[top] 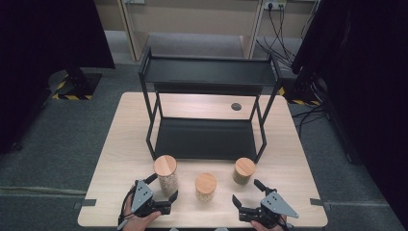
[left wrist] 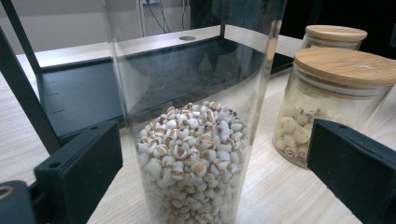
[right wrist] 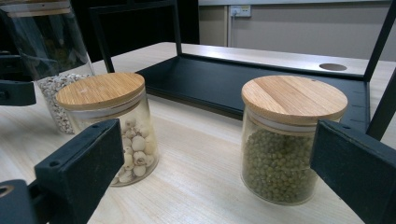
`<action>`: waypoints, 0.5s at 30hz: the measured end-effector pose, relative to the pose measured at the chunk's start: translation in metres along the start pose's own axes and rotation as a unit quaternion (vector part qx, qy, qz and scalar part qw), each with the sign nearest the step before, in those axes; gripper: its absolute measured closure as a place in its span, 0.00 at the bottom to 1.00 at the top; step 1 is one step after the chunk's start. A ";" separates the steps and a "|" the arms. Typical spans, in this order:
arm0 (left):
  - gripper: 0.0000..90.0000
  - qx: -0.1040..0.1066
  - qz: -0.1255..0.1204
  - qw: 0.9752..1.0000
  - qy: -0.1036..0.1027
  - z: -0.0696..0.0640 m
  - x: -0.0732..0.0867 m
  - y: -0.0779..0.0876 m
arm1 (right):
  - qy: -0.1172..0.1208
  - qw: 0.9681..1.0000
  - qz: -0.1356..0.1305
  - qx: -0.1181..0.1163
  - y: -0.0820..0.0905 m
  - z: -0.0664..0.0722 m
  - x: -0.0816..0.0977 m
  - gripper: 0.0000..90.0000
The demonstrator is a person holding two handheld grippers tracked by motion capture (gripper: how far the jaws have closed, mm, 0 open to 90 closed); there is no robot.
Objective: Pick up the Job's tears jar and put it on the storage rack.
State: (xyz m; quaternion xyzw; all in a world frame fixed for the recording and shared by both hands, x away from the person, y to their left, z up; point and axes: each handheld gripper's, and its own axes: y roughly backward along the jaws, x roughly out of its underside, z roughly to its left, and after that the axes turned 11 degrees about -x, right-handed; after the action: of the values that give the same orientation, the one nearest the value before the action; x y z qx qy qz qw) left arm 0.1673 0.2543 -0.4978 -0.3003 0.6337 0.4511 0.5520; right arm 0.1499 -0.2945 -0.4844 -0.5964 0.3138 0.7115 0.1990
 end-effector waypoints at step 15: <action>0.03 -0.005 -0.001 1.000 0.004 0.001 0.001 0.001 | -0.002 1.000 -0.002 -0.006 0.000 0.001 0.000 0.04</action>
State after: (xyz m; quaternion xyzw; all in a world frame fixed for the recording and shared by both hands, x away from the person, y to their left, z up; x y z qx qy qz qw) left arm 0.1669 0.2555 -0.4984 -0.3056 0.6334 0.4523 0.5484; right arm 0.1489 -0.2935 -0.4842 -0.5968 0.3081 0.7140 0.1976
